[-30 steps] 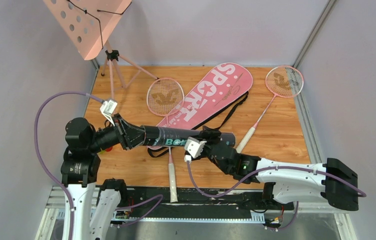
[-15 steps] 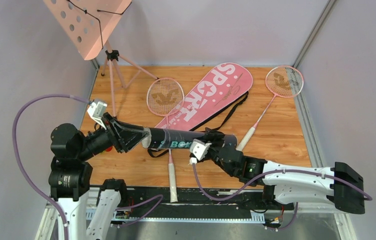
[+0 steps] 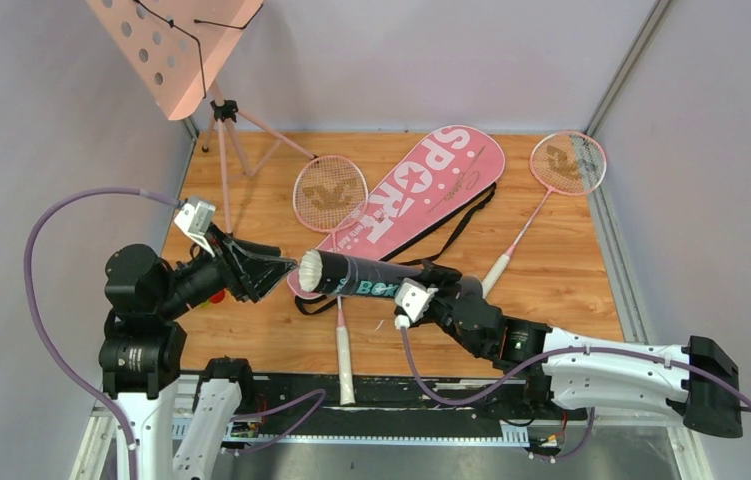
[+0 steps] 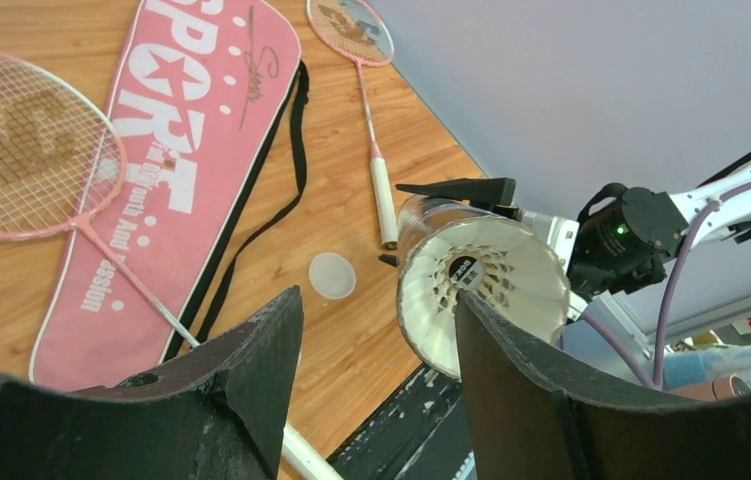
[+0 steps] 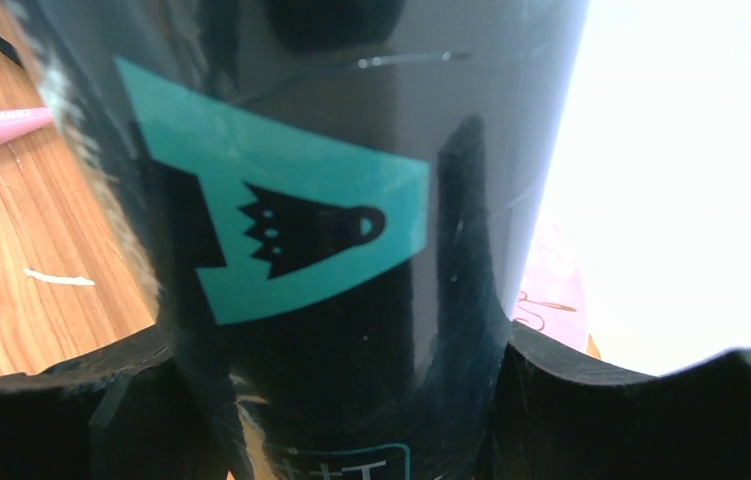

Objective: Pack up the badminton gear

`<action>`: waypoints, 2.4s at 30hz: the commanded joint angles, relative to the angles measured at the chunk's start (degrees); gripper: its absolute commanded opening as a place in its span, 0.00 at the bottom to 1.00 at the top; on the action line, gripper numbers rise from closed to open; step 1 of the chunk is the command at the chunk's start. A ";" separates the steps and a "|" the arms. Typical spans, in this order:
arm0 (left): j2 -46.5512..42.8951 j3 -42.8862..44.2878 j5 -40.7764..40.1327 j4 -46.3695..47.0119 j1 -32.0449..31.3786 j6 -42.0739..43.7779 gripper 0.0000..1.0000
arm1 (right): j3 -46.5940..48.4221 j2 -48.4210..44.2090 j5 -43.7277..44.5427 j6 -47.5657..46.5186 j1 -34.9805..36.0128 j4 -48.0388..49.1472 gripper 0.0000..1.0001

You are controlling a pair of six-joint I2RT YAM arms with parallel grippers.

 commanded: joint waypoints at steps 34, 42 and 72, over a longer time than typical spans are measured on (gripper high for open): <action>0.99 -11.89 6.07 11.63 0.06 1.82 0.74 | 4.92 1.52 -6.01 1.90 1.33 4.80 0.18; 0.01 -9.00 5.89 8.59 0.10 2.29 0.77 | 4.40 0.81 -5.09 2.98 1.33 3.60 0.18; 6.70 -13.02 -10.09 6.26 -2.34 1.36 0.82 | 7.47 -17.25 5.40 17.57 1.33 -6.74 0.17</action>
